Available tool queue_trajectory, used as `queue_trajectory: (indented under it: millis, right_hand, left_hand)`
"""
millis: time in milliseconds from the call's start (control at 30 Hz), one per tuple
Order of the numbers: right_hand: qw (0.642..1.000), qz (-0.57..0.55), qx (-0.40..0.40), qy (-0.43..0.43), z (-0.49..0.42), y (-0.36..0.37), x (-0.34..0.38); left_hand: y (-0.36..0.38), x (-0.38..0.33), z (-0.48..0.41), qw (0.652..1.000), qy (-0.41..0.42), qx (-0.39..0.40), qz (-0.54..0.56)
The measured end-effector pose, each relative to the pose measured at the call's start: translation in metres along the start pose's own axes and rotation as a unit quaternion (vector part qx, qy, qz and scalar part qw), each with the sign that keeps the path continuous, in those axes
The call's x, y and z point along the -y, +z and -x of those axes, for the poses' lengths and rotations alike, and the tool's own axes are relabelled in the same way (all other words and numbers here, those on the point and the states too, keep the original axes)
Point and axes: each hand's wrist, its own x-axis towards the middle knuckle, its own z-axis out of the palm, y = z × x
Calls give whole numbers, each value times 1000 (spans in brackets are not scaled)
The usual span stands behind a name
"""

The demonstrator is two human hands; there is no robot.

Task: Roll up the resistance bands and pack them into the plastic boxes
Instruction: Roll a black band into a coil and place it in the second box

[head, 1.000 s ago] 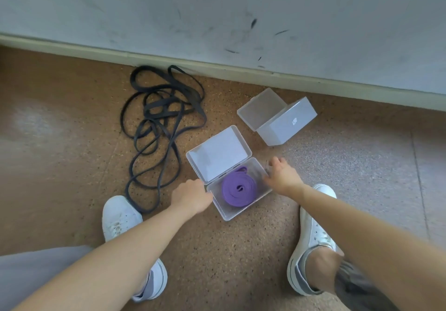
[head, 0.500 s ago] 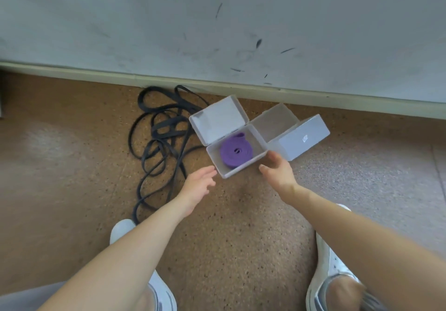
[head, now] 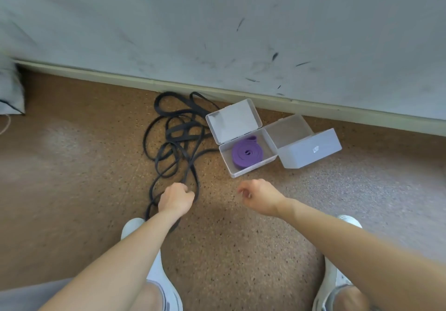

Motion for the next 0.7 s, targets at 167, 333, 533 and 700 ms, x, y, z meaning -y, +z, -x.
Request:
queue_trajectory:
  millis: [167,333,533,700]
  right_hand:
    - [997,52,22,-54,0,-23,44]
    - [996,-35,-34,-74,6,-58,94]
    - [987,-100,-78,-97,20,-110,139]
    - [962,-222,-102,-123,41,-161,178]
  left_hand:
    - [-40,-22,21,986,79,53,134]
    - [-102,-56,50,977,173,14,121]
    - [-194,-92,91,942,310,-74,104]
    - [-256,-121,123,902,379,-137,154]
